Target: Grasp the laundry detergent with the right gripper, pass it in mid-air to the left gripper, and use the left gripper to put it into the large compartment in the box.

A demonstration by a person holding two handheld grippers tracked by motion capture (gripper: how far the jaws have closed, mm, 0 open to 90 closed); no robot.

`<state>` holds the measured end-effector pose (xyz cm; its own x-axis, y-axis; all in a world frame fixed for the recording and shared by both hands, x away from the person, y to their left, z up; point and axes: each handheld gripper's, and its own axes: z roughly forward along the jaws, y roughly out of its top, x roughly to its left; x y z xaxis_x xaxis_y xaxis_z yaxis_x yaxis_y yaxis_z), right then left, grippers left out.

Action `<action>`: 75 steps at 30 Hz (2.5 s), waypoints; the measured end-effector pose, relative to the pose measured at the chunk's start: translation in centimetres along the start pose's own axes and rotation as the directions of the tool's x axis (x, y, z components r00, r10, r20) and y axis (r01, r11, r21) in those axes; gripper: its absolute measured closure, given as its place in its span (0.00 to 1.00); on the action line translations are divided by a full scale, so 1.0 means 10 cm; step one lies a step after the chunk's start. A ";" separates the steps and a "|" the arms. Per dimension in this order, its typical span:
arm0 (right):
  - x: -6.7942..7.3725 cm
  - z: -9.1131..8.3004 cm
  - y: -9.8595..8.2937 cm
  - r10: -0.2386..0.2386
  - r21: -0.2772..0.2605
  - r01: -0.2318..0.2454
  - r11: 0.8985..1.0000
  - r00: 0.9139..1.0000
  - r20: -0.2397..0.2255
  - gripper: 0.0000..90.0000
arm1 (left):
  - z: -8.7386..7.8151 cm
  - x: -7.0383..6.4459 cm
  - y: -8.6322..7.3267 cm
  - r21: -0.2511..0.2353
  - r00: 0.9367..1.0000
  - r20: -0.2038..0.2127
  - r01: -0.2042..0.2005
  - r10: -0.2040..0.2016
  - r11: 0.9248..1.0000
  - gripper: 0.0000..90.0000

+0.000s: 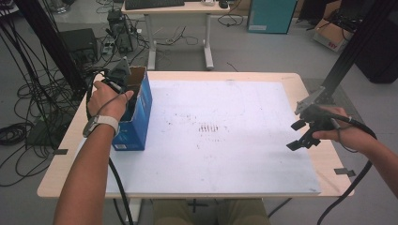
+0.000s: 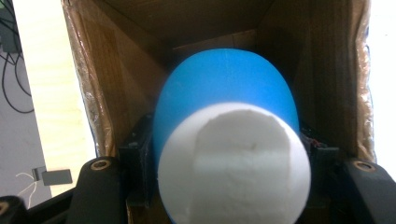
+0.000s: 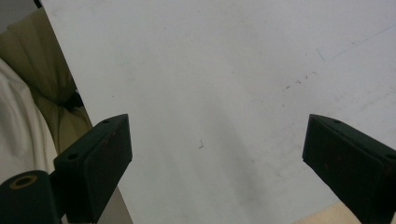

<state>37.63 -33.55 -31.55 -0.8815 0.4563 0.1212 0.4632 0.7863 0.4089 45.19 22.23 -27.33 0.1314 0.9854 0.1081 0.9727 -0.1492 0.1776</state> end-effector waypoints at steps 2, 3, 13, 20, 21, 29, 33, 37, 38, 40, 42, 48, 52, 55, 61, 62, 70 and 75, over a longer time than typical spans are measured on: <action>0.00 -0.01 0.00 -0.002 0.001 0.002 1.000 1.000 0.003 0.09 | 0.00 0.00 0.00 0.000 1.000 0.000 0.001 -0.001 1.000 0.42; 0.00 -0.01 0.00 -0.006 -0.002 0.006 1.000 1.000 0.004 0.09 | 0.00 0.00 0.00 0.001 1.000 0.000 0.000 0.000 1.000 0.41; 0.01 -0.01 0.01 -0.007 -0.003 0.007 1.000 1.000 0.006 0.09 | 0.00 0.01 0.00 0.001 1.000 0.002 0.003 -0.003 1.000 0.41; 0.02 -0.02 0.01 -0.004 -0.002 0.004 1.000 1.000 0.008 0.09 | 0.00 0.01 -0.01 0.003 1.000 0.001 0.003 -0.003 1.000 0.41; 0.02 -0.02 0.01 -0.008 -0.002 0.008 1.000 1.000 0.008 0.09 | 0.00 0.01 -0.01 0.003 1.000 0.001 0.003 -0.003 1.000 0.41; 0.02 -0.03 0.01 -0.008 -0.002 0.008 1.000 1.000 0.009 0.09 | 0.00 0.01 -0.01 0.003 1.000 0.002 0.005 -0.005 1.000 0.41; 0.02 -0.02 0.01 -0.004 -0.006 0.004 1.000 1.000 0.011 0.09 | 0.00 0.01 -0.01 0.001 1.000 0.001 0.003 -0.003 1.000 0.41; 0.02 -0.01 0.01 -0.006 0.000 0.006 1.000 1.000 0.008 0.09 | 0.00 0.01 -0.01 0.002 1.000 0.003 0.005 -0.005 1.000 0.41; 0.03 -0.01 0.01 -0.006 0.001 0.006 1.000 1.000 0.010 0.09 | 0.00 0.02 -0.01 0.001 1.000 0.004 0.008 -0.008 1.000 0.41; 0.03 -0.01 0.01 -0.011 0.004 0.011 1.000 1.000 0.008 0.09 | 0.00 0.02 -0.01 0.004 1.000 0.006 0.008 -0.008 1.000 0.41; 0.03 -0.01 0.01 -0.012 0.003 0.012 1.000 1.000 0.010 0.09 | 0.00 0.02 -0.01 0.002 1.000 0.004 0.009 -0.009 1.000 0.41; 0.03 -0.01 0.01 -0.010 -0.001 0.010 1.000 1.000 0.010 0.09 | 0.00 0.02 -0.01 0.001 1.000 0.004 0.006 -0.006 1.000 0.41; 0.03 0.00 0.00 -0.010 0.004 0.009 1.000 1.000 0.009 0.09 | 0.00 0.02 -0.02 -0.003 1.000 0.005 0.010 -0.010 1.000 0.41; 0.03 0.00 0.00 -0.006 0.008 0.006 1.000 1.000 0.011 0.09 | 0.00 0.03 -0.02 -0.002 1.000 0.007 0.014 -0.014 1.000 0.41; 0.02 -0.01 -0.01 -0.007 0.011 0.007 1.000 1.000 0.017 0.09 | 0.00 0.03 -0.02 0.001 1.000 0.007 0.014 -0.014 1.000 0.41; 0.02 -0.01 -0.01 -0.007 0.011 0.007 1.000 1.000 0.016 0.09 | 0.00 0.03 -0.02 0.000 1.000 0.007 0.014 -0.014 1.000 0.41; 0.02 0.00 -0.02 -0.007 0.008 0.007 1.000 1.000 0.019 0.09 | 0.00 0.02 -0.01 0.003 1.000 0.005 0.014 -0.014 1.000 0.41; 0.02 -0.01 -0.02 -0.007 0.010 0.007 1.000 1.000 0.020 0.09 | 0.00 0.02 -0.01 0.004 1.000 0.005 0.013 -0.013 1.000 0.41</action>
<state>37.39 -33.67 -31.56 -0.8827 0.4591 0.1005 0.4583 0.7934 0.4006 45.11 22.47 -27.34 0.1199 0.9877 0.1008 0.9750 -0.1363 0.1754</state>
